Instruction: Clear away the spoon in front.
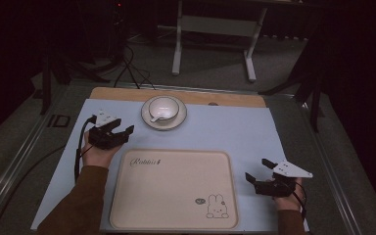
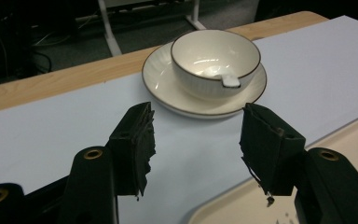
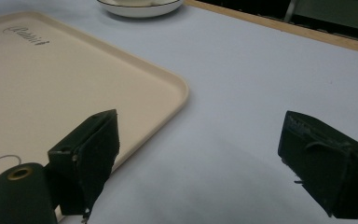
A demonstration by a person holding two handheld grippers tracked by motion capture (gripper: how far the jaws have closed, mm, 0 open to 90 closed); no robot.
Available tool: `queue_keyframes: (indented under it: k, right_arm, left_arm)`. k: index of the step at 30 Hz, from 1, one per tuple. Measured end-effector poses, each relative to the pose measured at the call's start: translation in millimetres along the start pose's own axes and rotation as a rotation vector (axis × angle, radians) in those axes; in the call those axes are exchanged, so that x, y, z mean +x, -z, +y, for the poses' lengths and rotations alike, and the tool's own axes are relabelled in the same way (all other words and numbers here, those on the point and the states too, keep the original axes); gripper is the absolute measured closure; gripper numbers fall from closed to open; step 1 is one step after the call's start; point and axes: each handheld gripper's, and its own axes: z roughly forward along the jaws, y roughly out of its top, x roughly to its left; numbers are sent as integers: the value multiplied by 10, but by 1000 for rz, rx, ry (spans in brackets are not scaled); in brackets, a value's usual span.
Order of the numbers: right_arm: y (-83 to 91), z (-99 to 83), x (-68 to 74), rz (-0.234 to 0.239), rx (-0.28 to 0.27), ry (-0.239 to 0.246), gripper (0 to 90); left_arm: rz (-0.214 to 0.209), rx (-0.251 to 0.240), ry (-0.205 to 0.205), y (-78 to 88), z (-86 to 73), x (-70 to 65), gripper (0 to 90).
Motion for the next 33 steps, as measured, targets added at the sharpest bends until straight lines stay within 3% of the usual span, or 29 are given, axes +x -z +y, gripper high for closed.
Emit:
queue_keyframes:
  k: [7,22,33]
  right_arm:
    - [1,-2,-6,1,0,1,122]
    - [1,-5,-13,2,-1,0,122]
    - [10,-7,-20,3,-4,0,122]
  left_arm:
    - [-13,18,-22,-192,106,-60,458]
    - [-70,50,-15,-589,270,-109,509]
    - [-67,127,-47,-938,255,-224,549]
